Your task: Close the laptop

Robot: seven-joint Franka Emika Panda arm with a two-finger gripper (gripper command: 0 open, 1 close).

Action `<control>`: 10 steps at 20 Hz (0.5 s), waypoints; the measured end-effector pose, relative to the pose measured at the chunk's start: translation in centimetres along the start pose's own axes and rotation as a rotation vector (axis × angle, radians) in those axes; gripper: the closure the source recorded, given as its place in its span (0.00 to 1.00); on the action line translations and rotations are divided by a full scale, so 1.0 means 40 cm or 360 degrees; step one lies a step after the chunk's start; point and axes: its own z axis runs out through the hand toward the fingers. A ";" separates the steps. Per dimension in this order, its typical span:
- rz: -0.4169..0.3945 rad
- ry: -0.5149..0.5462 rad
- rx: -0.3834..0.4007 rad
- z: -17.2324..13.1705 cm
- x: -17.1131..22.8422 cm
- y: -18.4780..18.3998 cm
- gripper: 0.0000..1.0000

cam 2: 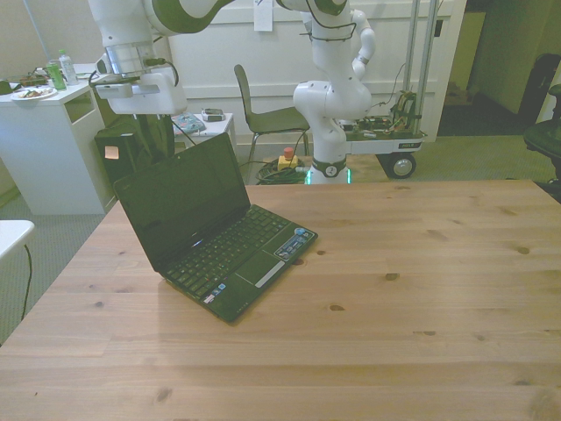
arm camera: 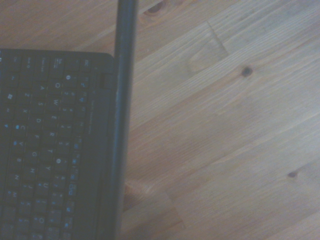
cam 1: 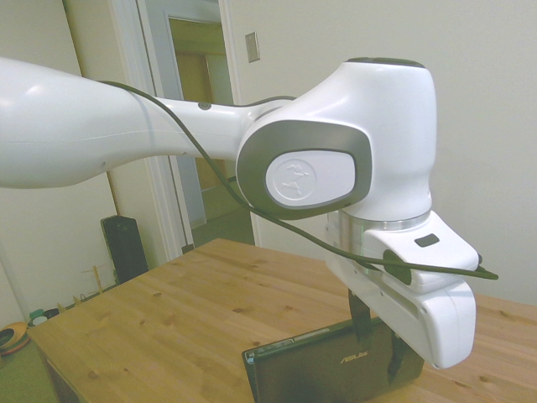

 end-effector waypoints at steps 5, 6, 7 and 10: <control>-0.0014 0.0004 -0.0009 0.010 -0.039 -0.020 1.00; -0.0015 0.0007 -0.0007 0.011 -0.043 -0.027 1.00; -0.0017 0.0012 -0.0005 0.011 -0.046 -0.034 1.00; -0.0021 0.0030 0.0001 0.010 -0.052 -0.058 1.00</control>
